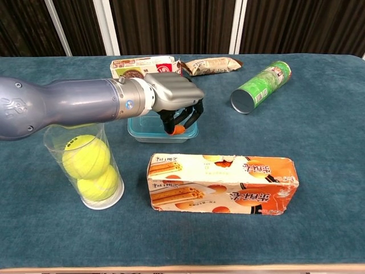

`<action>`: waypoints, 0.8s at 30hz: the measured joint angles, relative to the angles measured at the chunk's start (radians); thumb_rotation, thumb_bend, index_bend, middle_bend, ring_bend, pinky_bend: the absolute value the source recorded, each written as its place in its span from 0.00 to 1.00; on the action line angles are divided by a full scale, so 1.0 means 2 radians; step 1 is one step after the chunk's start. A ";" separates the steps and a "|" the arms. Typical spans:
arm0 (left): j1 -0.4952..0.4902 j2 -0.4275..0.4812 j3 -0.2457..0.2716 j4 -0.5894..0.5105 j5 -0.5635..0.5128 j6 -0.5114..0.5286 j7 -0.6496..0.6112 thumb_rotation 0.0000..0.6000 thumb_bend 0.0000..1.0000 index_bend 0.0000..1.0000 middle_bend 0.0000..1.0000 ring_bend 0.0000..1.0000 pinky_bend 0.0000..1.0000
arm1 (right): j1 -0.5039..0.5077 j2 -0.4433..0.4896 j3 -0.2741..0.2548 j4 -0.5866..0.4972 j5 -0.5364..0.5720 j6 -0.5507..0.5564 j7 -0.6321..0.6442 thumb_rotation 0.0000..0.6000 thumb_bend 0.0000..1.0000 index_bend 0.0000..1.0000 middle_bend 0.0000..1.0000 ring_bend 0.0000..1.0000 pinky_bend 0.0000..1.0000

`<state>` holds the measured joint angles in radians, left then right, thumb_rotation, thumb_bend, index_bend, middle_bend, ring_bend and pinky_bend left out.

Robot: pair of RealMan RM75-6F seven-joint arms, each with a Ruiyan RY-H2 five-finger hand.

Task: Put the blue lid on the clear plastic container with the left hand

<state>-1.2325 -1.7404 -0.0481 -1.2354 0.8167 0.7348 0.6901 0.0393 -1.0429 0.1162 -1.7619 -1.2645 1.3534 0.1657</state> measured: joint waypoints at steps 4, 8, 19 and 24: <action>0.002 -0.002 0.000 0.004 0.001 -0.001 -0.001 1.00 0.53 0.70 0.58 0.13 0.07 | 0.000 0.000 0.000 0.000 0.000 0.000 0.000 1.00 0.29 0.10 0.00 0.00 0.00; 0.004 -0.004 0.001 0.010 0.002 -0.003 -0.002 1.00 0.53 0.70 0.58 0.13 0.07 | 0.000 0.000 0.000 0.000 0.001 0.000 0.000 1.00 0.29 0.10 0.00 0.00 0.00; 0.008 0.002 -0.012 0.007 0.015 0.004 -0.010 1.00 0.53 0.70 0.58 0.13 0.07 | 0.000 -0.001 0.000 0.001 0.001 0.000 -0.001 1.00 0.29 0.10 0.00 0.00 0.00; 0.009 0.026 -0.030 -0.027 0.022 0.025 -0.014 1.00 0.51 0.58 0.52 0.13 0.06 | 0.000 -0.001 0.000 0.001 -0.001 0.001 -0.002 1.00 0.29 0.10 0.00 0.00 0.00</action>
<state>-1.2146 -1.6887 -0.1076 -1.2893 0.8611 0.7847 0.6619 0.0386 -1.0452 0.1161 -1.7600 -1.2668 1.3564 0.1624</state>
